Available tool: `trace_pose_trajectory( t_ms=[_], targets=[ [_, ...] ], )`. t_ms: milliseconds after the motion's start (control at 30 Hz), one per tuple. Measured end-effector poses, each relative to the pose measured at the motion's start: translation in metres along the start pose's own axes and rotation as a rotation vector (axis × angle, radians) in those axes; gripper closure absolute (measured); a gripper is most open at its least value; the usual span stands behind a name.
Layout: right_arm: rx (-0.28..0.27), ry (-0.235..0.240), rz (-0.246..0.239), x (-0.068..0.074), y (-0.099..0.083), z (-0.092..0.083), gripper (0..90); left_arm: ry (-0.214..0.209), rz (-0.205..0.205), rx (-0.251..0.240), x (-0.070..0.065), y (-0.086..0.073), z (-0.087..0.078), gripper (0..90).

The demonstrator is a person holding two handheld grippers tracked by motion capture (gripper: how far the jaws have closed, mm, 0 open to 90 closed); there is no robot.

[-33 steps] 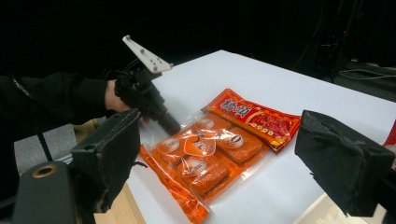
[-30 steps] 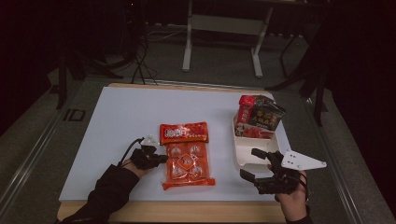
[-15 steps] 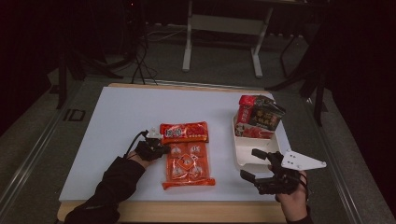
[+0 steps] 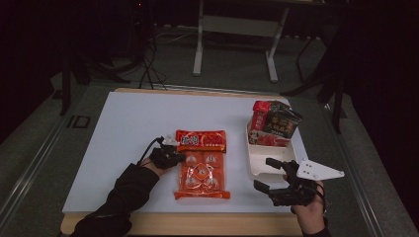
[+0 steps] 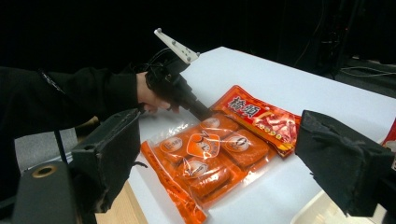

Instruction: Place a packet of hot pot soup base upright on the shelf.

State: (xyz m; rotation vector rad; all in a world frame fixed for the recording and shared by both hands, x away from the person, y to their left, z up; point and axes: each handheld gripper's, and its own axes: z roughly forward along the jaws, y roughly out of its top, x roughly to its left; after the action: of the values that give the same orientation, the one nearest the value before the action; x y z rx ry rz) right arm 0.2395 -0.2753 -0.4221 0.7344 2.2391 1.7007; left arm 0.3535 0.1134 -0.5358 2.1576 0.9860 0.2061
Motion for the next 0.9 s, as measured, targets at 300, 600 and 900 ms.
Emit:
trace_pose_trajectory(
  t_ms=[300,600,900],
  targets=[
    [-0.002,0.001,0.001,0.0,0.0,-0.001,14.1,-0.029,0.031,0.002,-0.015,0.005,0.007,89.9],
    [-0.007,-0.003,0.004,-0.002,0.0,-0.002,14.2,-0.092,0.058,0.036,-0.024,-0.006,-0.012,89.6],
    [-0.002,-0.002,-0.001,0.0,0.001,0.0,14.2,-0.142,0.071,0.064,-0.036,-0.019,-0.015,89.7]
  ],
)
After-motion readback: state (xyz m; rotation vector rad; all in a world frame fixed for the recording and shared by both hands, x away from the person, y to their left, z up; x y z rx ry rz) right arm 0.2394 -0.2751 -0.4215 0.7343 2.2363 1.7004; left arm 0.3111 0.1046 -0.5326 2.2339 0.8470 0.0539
